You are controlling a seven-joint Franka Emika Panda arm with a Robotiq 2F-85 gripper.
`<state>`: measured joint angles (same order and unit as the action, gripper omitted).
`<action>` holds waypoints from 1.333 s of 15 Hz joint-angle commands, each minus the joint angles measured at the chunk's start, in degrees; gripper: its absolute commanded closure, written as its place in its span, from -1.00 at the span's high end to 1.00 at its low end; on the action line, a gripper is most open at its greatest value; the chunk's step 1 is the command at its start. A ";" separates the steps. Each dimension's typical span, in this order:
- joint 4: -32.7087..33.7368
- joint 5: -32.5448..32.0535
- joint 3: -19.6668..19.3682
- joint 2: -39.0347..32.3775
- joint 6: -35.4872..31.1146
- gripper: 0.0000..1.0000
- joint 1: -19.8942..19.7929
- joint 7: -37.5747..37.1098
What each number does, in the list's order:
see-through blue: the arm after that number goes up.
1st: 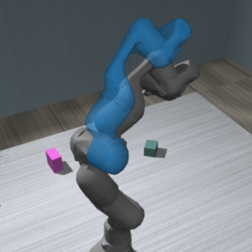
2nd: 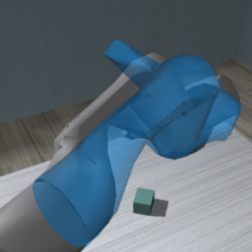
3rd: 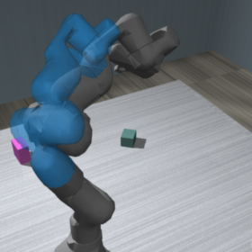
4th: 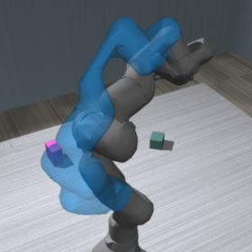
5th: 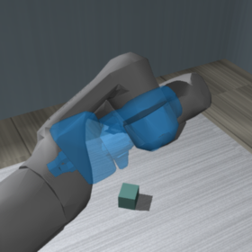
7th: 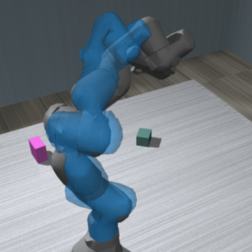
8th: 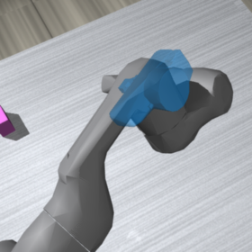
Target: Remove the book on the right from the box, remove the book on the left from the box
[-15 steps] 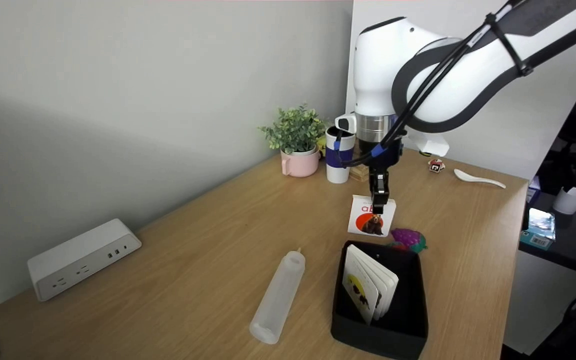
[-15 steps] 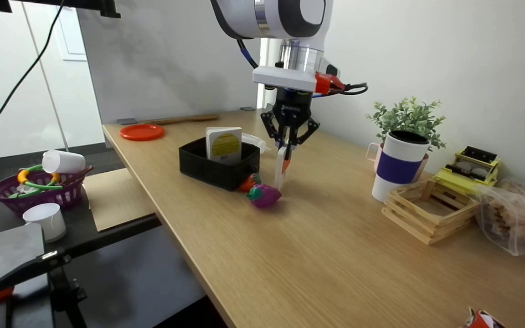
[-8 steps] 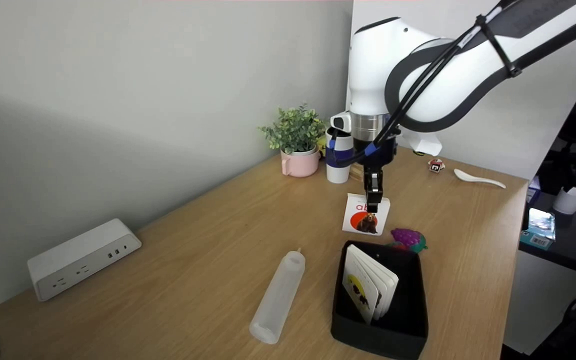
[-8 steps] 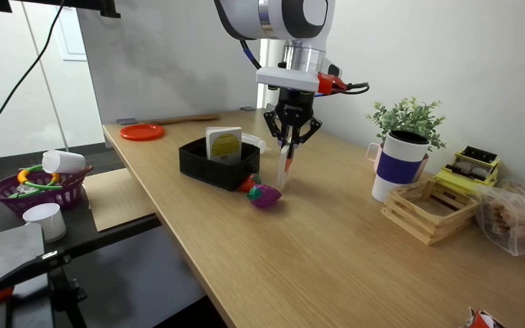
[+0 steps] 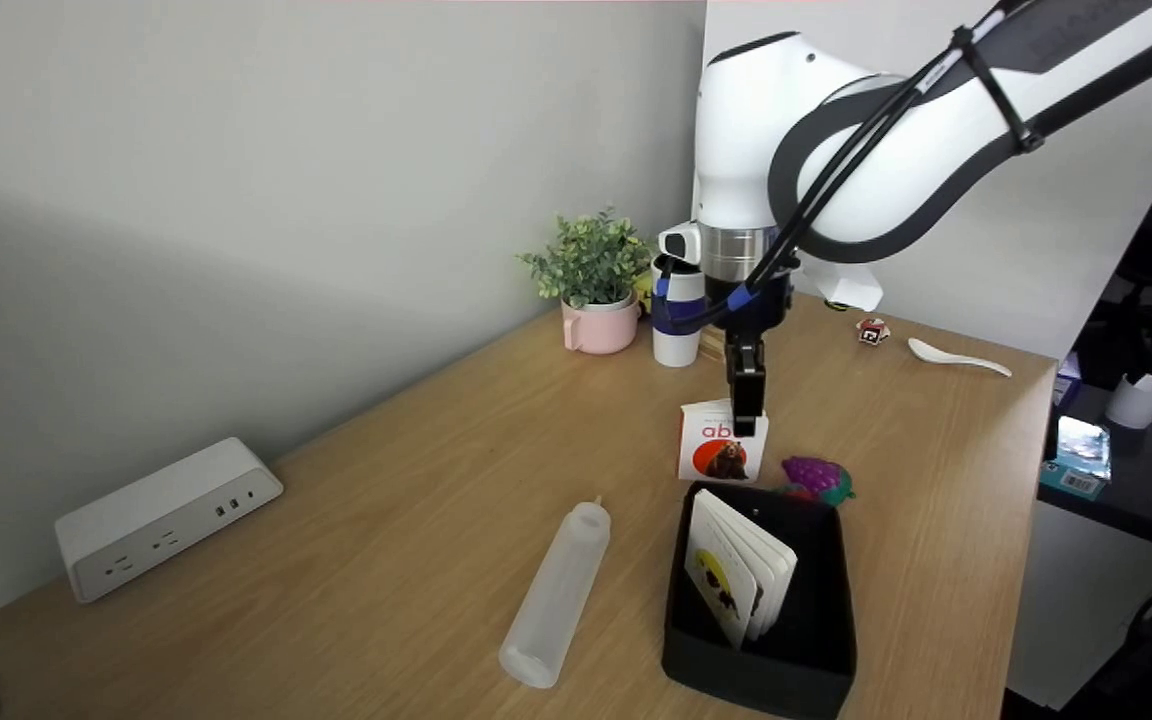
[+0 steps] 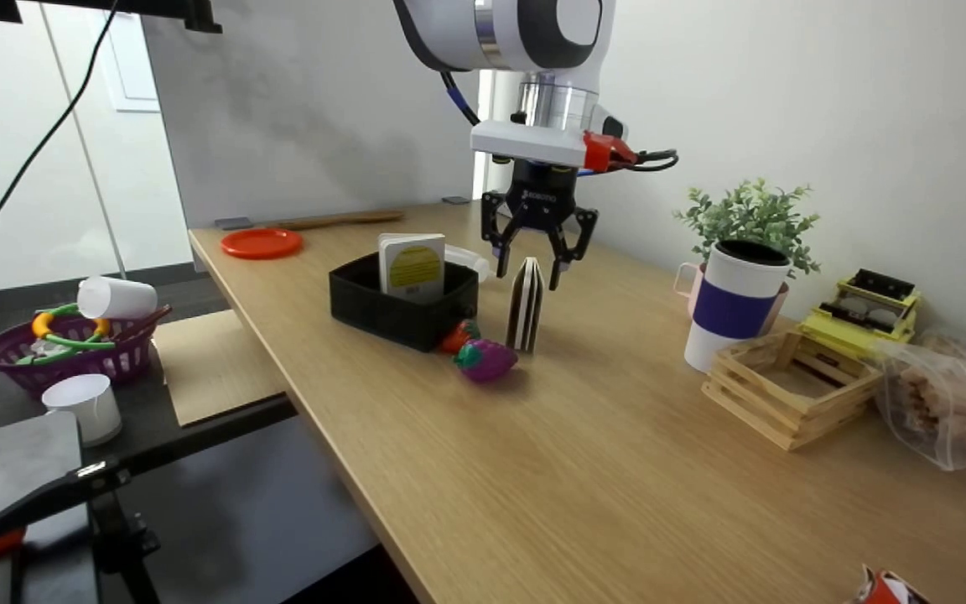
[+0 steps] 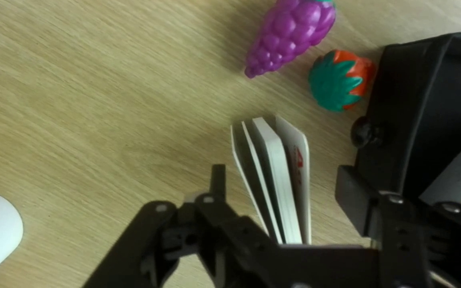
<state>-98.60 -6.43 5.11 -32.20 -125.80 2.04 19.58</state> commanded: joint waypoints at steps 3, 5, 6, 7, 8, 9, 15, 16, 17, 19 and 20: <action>0.69 -0.14 0.32 0.83 1.27 1.00 0.35 -0.39; -0.28 -1.59 -0.04 2.89 1.39 1.00 1.43 -1.39; -0.66 -2.40 -0.18 3.78 1.34 1.00 1.99 -1.79; -1.16 -3.53 -0.37 5.01 1.48 1.00 2.76 -2.48; -1.54 -4.89 -0.55 6.18 1.65 1.00 3.59 -3.33; -1.87 -6.71 -0.78 7.44 2.14 1.00 4.69 -4.57; -1.41 -12.88 0.69 11.82 7.65 1.00 9.29 -9.97; -1.45 -12.21 1.09 12.01 7.89 1.00 9.74 -10.90; -1.44 -10.57 1.75 12.23 8.14 1.00 9.93 -11.68; -1.50 -7.30 2.93 12.20 7.33 1.00 10.03 -13.29; -1.68 -5.19 3.46 12.02 5.91 1.00 9.97 -14.92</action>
<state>-98.59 -15.78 7.24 -21.26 -118.56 12.26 7.46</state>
